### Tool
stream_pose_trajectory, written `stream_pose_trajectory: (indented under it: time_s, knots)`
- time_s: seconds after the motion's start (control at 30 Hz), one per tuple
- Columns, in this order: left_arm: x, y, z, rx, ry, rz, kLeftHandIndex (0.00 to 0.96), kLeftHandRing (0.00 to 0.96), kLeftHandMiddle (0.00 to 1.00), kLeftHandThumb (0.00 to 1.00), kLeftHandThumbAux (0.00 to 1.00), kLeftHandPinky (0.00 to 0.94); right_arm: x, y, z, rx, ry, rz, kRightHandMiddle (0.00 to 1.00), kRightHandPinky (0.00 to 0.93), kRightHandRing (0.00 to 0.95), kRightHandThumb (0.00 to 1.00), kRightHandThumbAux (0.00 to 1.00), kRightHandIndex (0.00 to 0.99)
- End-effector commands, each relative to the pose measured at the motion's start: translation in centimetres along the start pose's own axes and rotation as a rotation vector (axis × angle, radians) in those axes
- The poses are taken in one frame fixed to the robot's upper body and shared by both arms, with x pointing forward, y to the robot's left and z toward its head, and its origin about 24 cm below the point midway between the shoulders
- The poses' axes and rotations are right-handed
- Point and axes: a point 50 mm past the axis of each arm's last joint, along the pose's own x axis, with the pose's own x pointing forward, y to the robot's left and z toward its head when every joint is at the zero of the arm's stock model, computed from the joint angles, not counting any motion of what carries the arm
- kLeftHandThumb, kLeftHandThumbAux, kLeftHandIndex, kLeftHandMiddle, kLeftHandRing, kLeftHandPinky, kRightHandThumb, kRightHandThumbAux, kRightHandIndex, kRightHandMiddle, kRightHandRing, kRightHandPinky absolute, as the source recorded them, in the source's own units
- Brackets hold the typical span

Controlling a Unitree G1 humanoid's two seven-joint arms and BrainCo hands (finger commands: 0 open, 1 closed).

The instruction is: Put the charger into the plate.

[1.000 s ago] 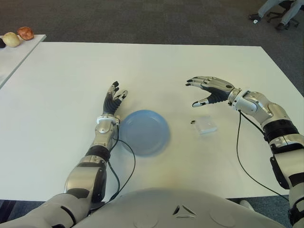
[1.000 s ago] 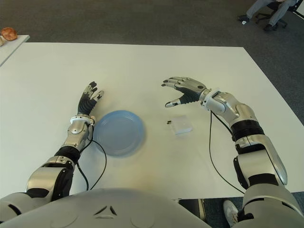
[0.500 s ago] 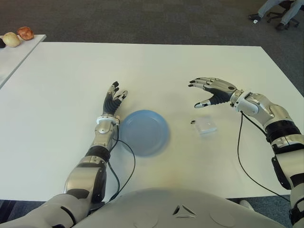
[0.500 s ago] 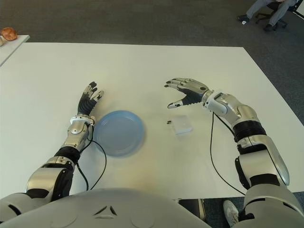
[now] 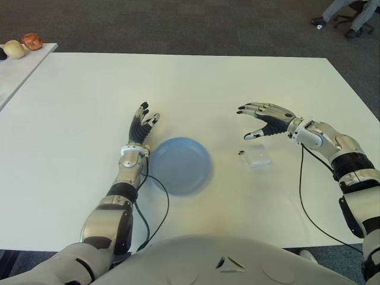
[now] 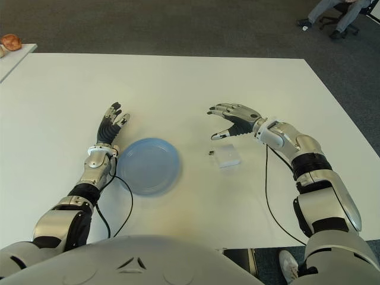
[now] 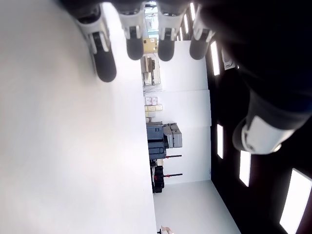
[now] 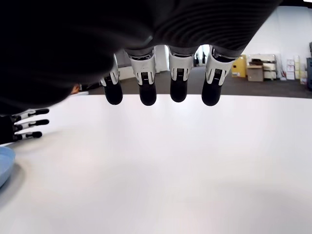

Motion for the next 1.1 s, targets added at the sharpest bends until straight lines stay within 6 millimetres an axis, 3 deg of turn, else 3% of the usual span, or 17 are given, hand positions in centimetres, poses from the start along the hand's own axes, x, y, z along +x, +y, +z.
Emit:
stream_pose_trajectory:
  time_s: [0.03, 1.1]
  knots:
    - [-2.7, 0.0, -4.5, 0.004, 0.243, -0.01, 0.032, 0.056, 0.069, 0.0, 0.559, 0.06, -0.4, 1.1, 0.0, 0.015, 0.002, 0.034, 0.0, 0.0, 0.0, 0.215, 0.132, 0.0]
    - [-2.6, 0.3, -4.5, -0.001, 0.254, -0.008, 0.026, 0.051, 0.06, 0.0, 0.592, 0.072, -3.1, 4.1, 0.7, -0.022, 0.011, 0.109, 0.0, 0.0, 0.0, 0.252, 0.103, 0.0]
